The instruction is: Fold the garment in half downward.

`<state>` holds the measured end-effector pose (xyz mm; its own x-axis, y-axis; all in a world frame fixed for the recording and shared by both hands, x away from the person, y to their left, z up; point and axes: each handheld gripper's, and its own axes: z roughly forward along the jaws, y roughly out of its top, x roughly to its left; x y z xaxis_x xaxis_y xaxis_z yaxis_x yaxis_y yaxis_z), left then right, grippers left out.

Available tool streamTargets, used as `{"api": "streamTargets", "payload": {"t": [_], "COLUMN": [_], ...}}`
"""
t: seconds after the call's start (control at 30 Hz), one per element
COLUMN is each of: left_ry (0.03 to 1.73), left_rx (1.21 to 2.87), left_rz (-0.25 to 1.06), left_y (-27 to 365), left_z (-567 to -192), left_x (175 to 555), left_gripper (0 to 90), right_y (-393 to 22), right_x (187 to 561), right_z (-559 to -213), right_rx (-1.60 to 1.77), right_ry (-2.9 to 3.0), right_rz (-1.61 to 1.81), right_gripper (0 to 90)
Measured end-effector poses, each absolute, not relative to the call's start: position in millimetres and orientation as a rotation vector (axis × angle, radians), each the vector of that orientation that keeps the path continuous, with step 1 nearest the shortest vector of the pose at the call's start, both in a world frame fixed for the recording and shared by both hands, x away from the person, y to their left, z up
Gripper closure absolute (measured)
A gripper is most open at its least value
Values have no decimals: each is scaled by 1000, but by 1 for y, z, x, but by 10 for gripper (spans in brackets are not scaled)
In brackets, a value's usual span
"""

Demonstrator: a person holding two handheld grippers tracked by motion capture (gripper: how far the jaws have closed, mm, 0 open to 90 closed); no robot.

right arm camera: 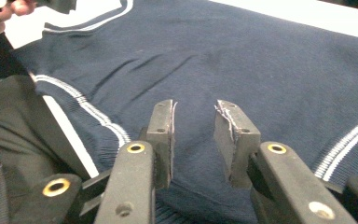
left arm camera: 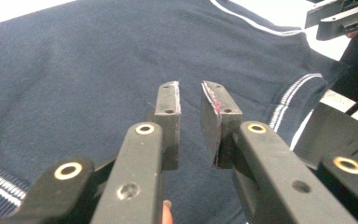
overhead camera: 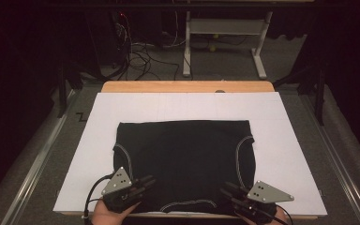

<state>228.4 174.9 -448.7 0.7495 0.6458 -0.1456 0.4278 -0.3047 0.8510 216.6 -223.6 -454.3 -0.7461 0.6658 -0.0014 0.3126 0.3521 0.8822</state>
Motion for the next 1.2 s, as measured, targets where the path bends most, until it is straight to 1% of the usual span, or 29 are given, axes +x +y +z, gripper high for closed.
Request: {"api": "streamTargets", "payload": {"t": [0.07,0.13,0.3,0.37,0.4,0.43,0.63,0.83,0.93,1.13,1.2], "left_ry": [829,840,880,892,901,911,949,975,982,1021,1063], "left_rx": [1941,1935,1938,1944,1936,1928,1882,1882,1882,1857,1859], "left_rz": [279,294,361,377,383,380,365,379,404,425,411], "left_y": [178,180,187,191,193,196,214,231,236,246,248], "left_z": [-449,-449,-451,-453,-453,-454,-454,-460,-460,-460,-460], "left_x": [230,231,236,239,240,242,251,261,263,267,270], "left_gripper": [731,700,545,490,479,469,323,237,161,101,9], "right_y": [-226,-229,-235,-238,-239,-239,-240,-241,-241,-240,-239], "right_x": [220,222,228,230,230,231,233,235,237,238,238], "right_z": [-456,-457,-460,-460,-460,-461,-463,-464,-466,-468,-468], "right_rx": [878,897,947,967,973,977,985,1006,1020,1038,1037], "right_ry": [2251,2240,2209,2194,2180,2176,2161,2150,2151,2146,2141], "right_rz": [1347,1341,1325,1324,1322,1319,1297,1301,1303,1300,1305], "right_gripper": [662,643,573,527,498,482,383,270,208,136,95]}}
